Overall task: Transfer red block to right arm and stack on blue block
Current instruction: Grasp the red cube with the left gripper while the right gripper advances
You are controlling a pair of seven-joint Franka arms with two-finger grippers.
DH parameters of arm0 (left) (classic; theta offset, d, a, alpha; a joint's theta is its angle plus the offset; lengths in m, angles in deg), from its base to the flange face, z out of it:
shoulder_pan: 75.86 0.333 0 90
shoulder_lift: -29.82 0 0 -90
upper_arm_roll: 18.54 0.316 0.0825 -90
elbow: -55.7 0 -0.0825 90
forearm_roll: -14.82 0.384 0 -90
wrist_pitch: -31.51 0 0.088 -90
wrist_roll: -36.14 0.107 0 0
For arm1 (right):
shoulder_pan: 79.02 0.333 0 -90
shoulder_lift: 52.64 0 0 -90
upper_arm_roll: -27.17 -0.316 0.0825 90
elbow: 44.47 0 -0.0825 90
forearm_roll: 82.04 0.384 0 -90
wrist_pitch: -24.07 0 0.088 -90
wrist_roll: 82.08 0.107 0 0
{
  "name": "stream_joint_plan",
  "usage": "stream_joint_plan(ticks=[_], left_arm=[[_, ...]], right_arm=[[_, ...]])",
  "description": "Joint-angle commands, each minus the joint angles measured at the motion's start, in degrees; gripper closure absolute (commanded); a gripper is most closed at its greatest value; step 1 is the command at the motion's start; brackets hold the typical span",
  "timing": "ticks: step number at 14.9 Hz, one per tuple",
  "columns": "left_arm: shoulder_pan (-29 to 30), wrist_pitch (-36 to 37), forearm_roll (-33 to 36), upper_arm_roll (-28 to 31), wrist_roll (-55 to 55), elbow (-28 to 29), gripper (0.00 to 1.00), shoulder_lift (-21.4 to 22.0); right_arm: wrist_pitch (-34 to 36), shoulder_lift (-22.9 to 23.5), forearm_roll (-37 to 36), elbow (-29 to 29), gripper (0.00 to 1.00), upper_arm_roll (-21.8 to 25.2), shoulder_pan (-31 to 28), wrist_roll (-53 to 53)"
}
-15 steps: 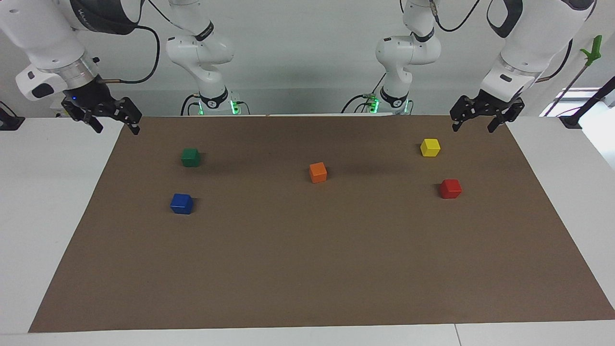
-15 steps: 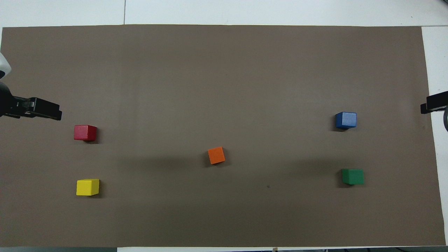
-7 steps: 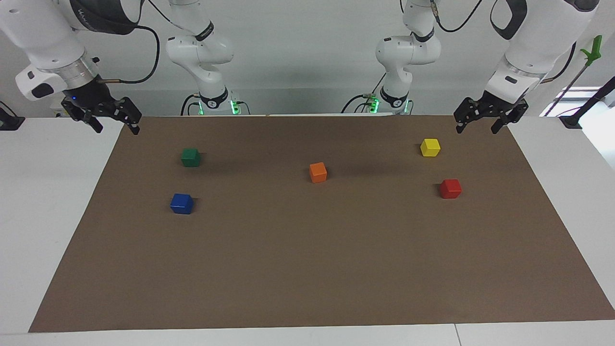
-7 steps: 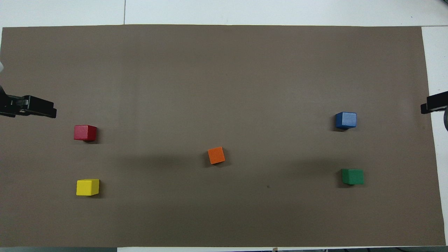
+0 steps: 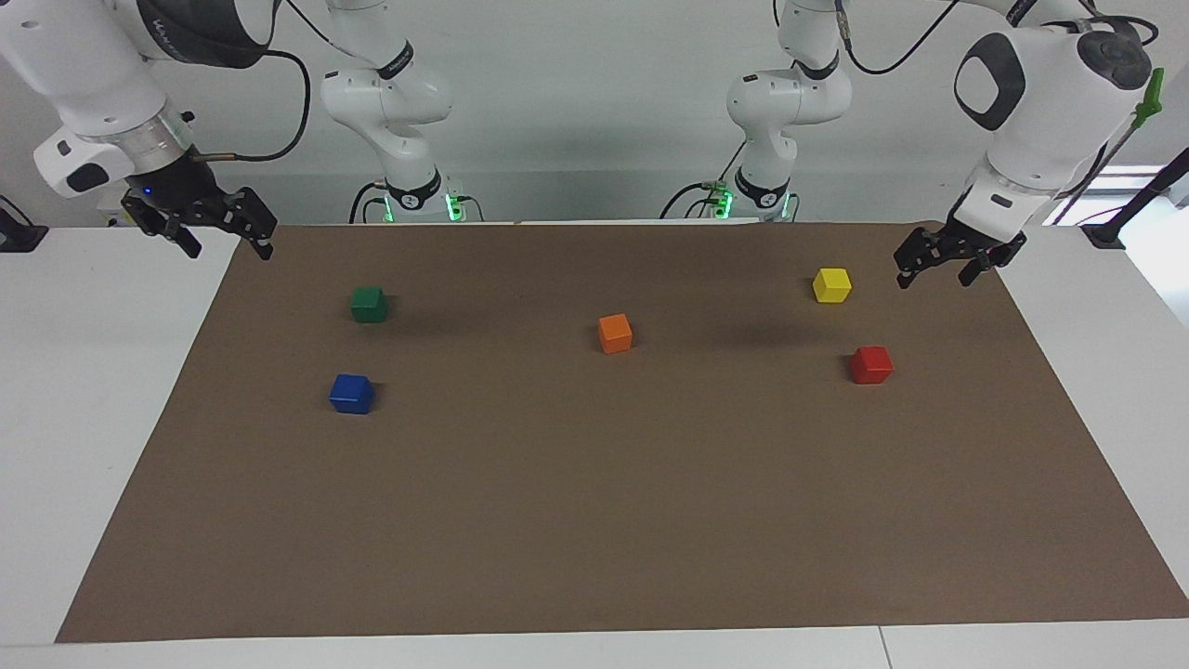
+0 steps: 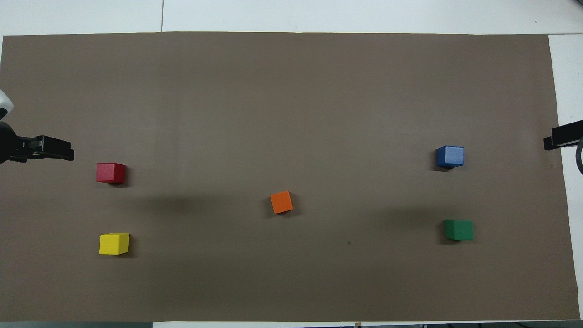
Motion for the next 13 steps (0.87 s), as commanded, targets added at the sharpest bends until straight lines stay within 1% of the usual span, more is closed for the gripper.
stream_joint_plan(ticks=[1,2,4,6,8,11,13], left_arm=[[1.27,-6.22,-0.69,-0.27,0.46,7.94,0.0,2.45],[1.18,-8.15,-0.69,-0.19,0.37,9.61,0.0,2.45],[1.18,-11.93,-0.69,-0.27,0.72,13.22,0.0,2.27],[1.18,-16.24,-0.69,-0.27,0.9,16.39,0.0,2.18],[1.18,-18.45,-0.69,-0.27,0.9,17.54,0.0,1.4],[1.27,-19.94,-0.6,-0.19,1.86,18.85,0.0,-0.27],[1.27,-22.31,-0.6,-0.19,1.95,20.43,0.0,-0.28]], right_arm=[[-0.07,-2.34,5.78,3.76,0.0,0.14,-1.52,-3.24],[-0.86,-2.69,8.16,4.73,0.0,0.14,-2.31,-3.33],[-3.75,-4.61,12.64,8.67,0.0,0.14,-2.58,-4.91],[-5.08,-6.46,16.16,12.37,0.0,0.14,-2.4,-6.84],[-5.88,-8.13,22.47,15.88,0.0,0.14,-2.67,-7.64],[-6.05,-10.86,29.25,20.81,0.0,0.23,-3.72,-11.59],[-5.35,-11.82,34.61,24.23,0.0,0.32,-5.03,-14.65]])
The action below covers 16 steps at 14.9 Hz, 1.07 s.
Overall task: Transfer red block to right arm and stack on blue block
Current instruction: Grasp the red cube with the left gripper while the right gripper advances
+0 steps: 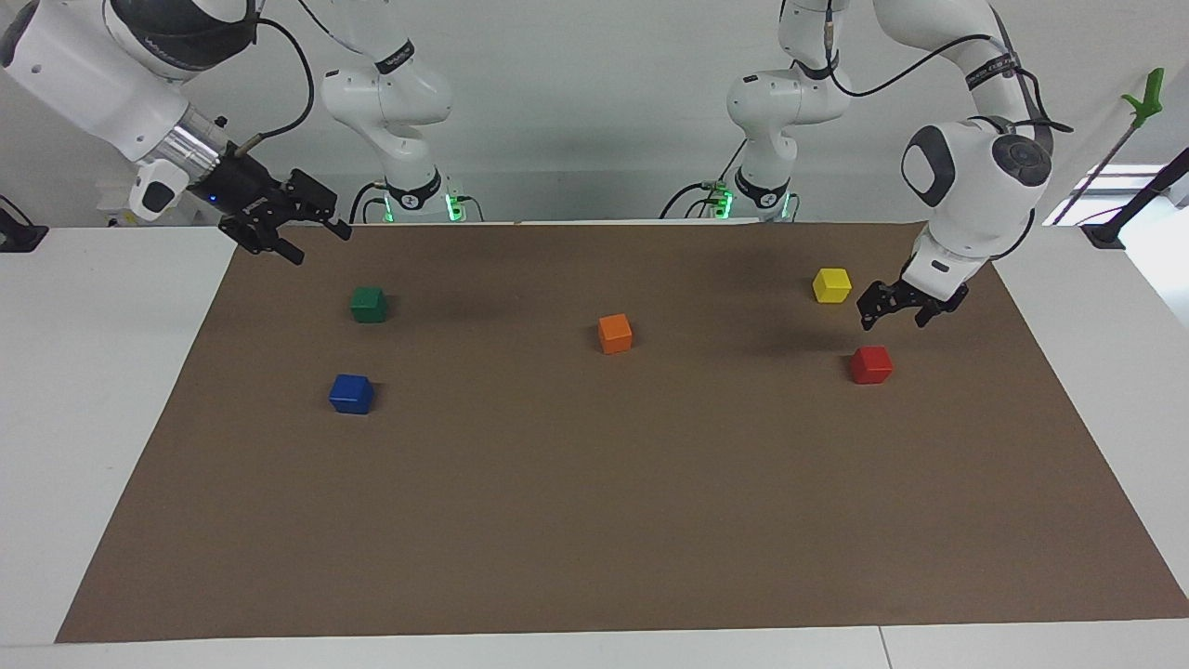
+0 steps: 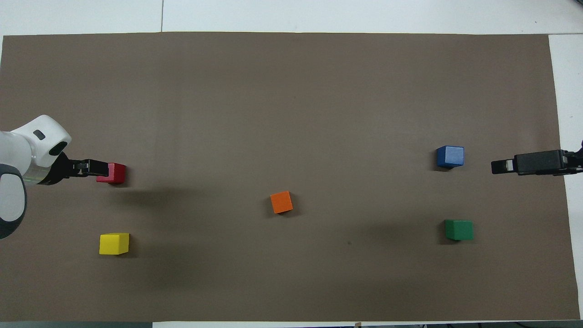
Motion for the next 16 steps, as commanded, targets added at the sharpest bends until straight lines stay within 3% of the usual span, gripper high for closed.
stream_joint_plan(ticks=[1,8,16], left_arm=[[0.56,-3.35,-0.6,-0.15,1.54,2.87,0.0,0.34],[1.0,-9.5,-0.51,-0.07,2.77,7.26,0.0,-0.98],[1.97,-15.82,-0.51,-0.07,5.14,8.32,0.0,-4.31]], right_arm=[[-1.05,-3.85,7.89,8.5,0.0,0.0,-2.93,-7.77],[-0.08,-3.16,28.29,19.5,0.0,0.0,-6.46,-23.53],[4.05,-0.17,49.37,27.5,0.0,-0.17,-2.42,-30.3]])
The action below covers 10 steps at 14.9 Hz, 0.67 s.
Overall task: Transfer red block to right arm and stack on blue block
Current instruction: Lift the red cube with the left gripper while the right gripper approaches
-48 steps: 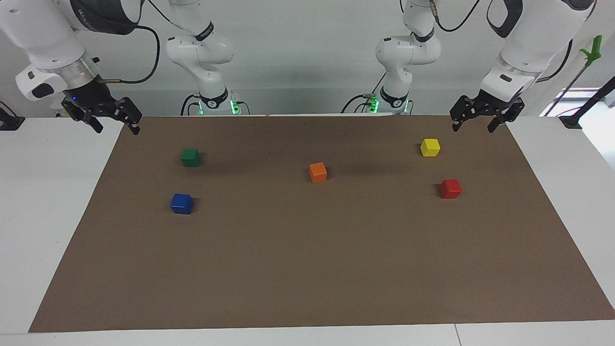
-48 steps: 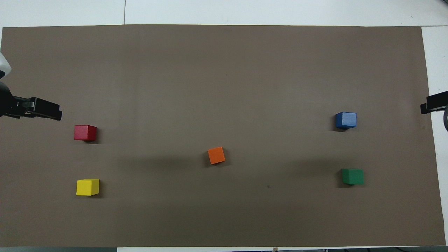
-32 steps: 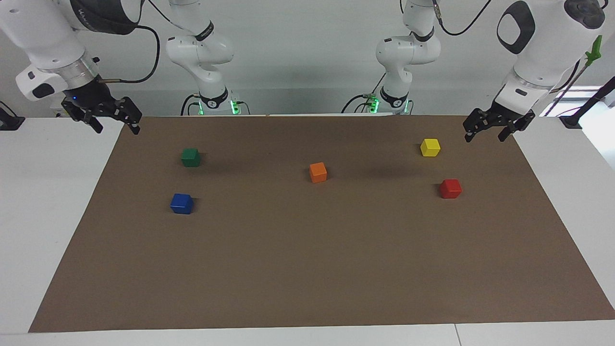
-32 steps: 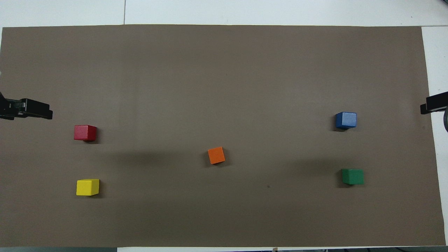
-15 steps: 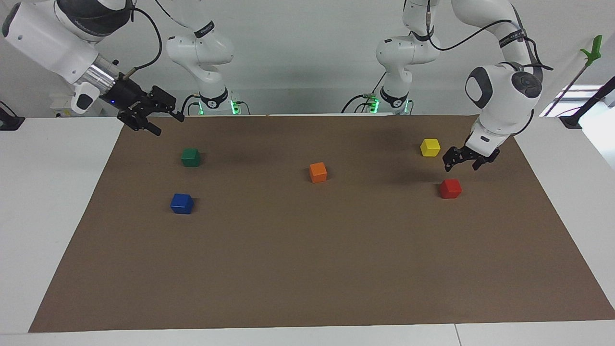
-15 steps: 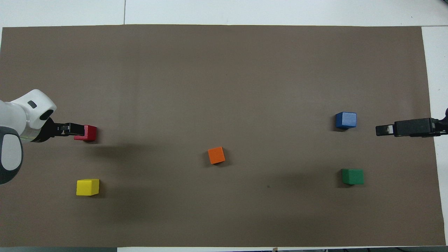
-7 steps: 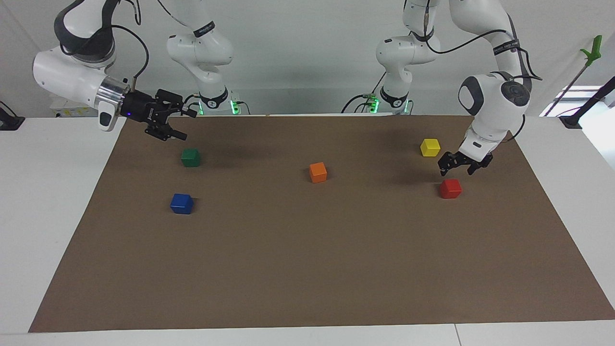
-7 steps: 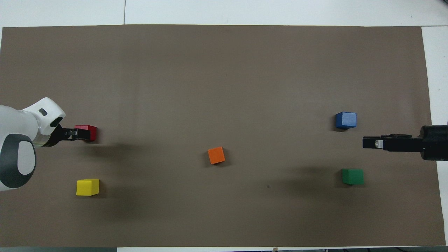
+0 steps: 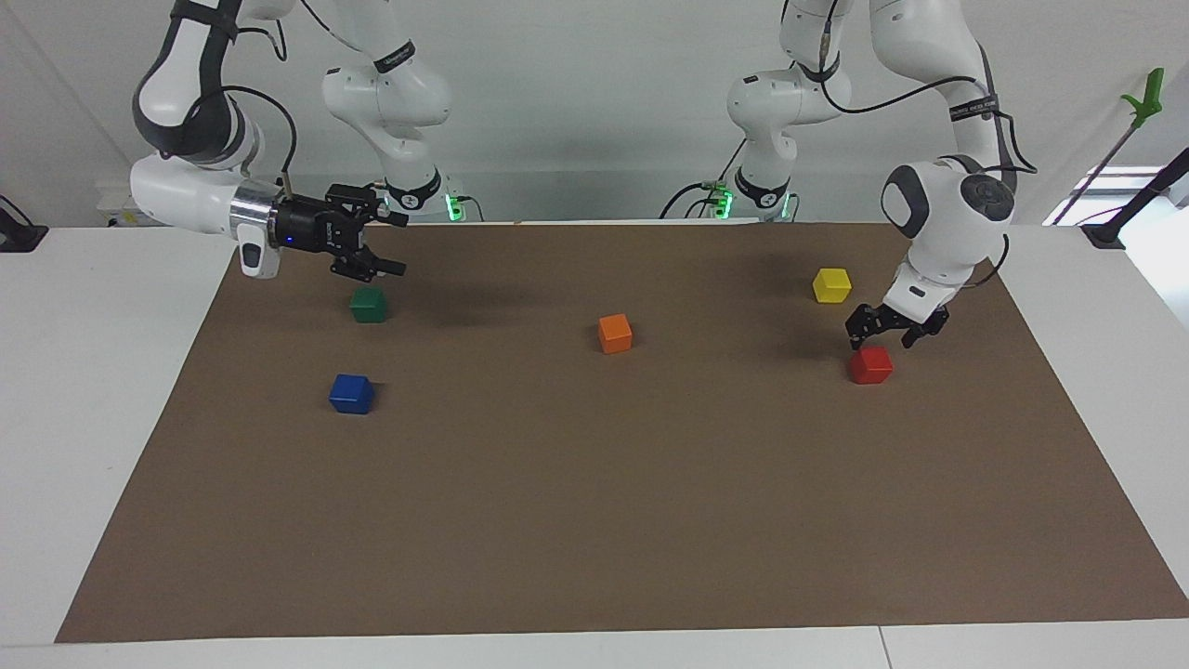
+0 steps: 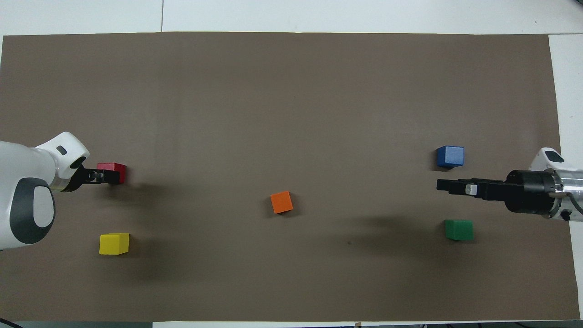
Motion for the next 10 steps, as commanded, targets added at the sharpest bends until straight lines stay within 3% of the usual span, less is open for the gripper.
stream_joint_plan(ticks=[1,6,7,9,10], left_arm=[[0.39,-4.26,-0.51,-0.17,1.34,0.97,0.0,-1.18],[-0.13,-6.21,-0.51,-0.17,1.34,0.97,0.0,-3.02],[-0.14,-6.12,-0.51,-0.17,1.34,0.97,0.05,-3.03],[-0.22,-5.51,-0.51,-0.17,1.34,0.79,0.36,-3.03],[-0.22,-5.42,-0.51,-0.17,1.34,0.7,0.59,-3.03]], right_arm=[[1.33,0.43,6.92,3.07,0.0,-0.03,2.5,-3.11],[1.68,1.22,20.45,6.67,0.0,-0.03,9.79,-3.03],[1.68,1.75,22.56,7.03,0.0,-0.12,11.47,-2.94],[1.68,2.54,27.31,8.43,0.0,-0.12,14.11,-1.1],[1.68,3.15,29.07,8.44,0.0,-0.12,15.43,-0.84]])
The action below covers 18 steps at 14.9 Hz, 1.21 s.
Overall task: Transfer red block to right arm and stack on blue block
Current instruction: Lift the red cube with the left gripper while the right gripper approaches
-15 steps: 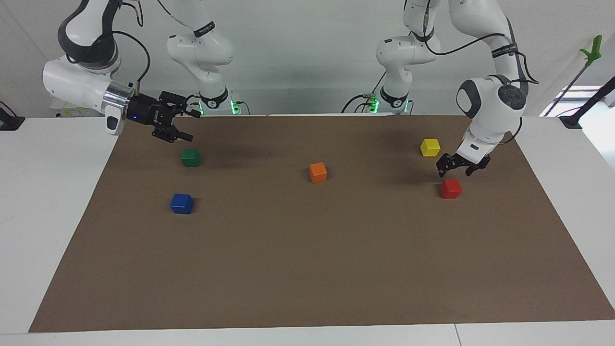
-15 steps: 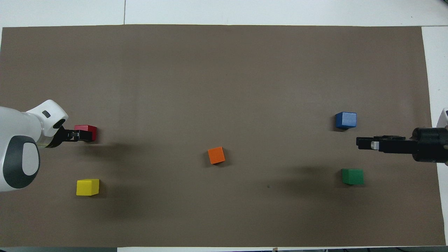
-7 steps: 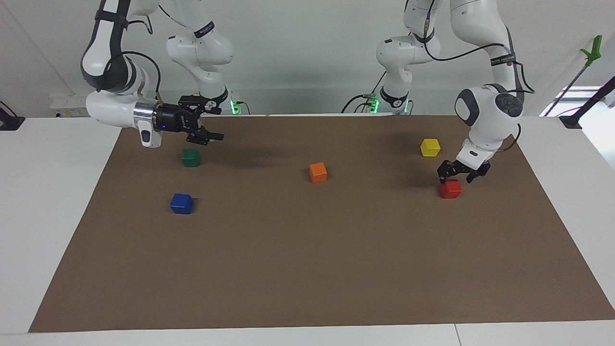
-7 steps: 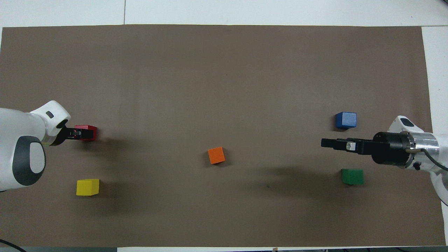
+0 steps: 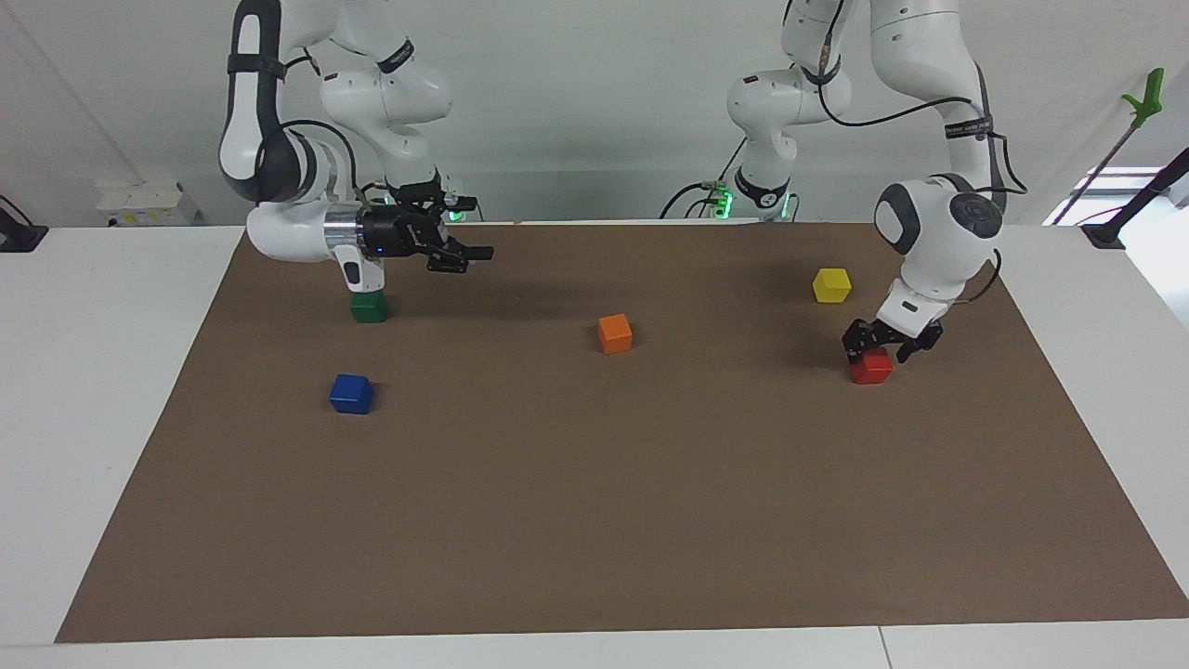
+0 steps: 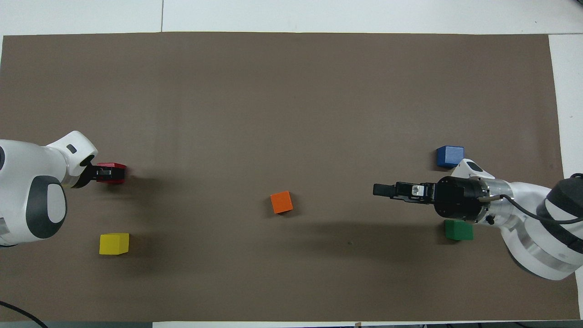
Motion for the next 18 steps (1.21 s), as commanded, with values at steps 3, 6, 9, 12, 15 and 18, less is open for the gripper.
stream_joint_plan(ticks=[3,6,9,12,15,18], left_arm=[[-0.34,2.94,-0.51,0.01,0.72,-1.98,1.0,0.16],[-0.34,11.72,-0.51,-0.17,-3.56,-9.44,1.0,0.34],[-1.82,19.99,-2.43,-0.52,-19.97,-17.88,1.0,-0.28],[-4.46,30.43,-7.79,-0.52,-32.99,-26.05,1.0,-0.63],[-6.49,40.11,-13.49,-0.52,-47.57,-32.3,1.0,-0.63],[-6.58,46.36,-21.75,-0.69,-59.98,-37.05,1.0,-0.63]], right_arm=[[0.5,1.9,10.4,1.32,0.0,0.19,5.68,1.02],[0.67,3.57,17.08,1.32,0.0,0.19,10.07,0.93],[2.59,6.99,19.03,0.71,0.0,0.19,12.28,-2.65],[5.95,9.28,21.4,0.27,0.0,-0.08,13.59,-4.78],[6.12,9.29,26.57,-0.61,0.0,-0.16,16.84,-6.36],[4.46,10.16,28.52,-3.06,0.0,-0.08,18.52,-7.06]])
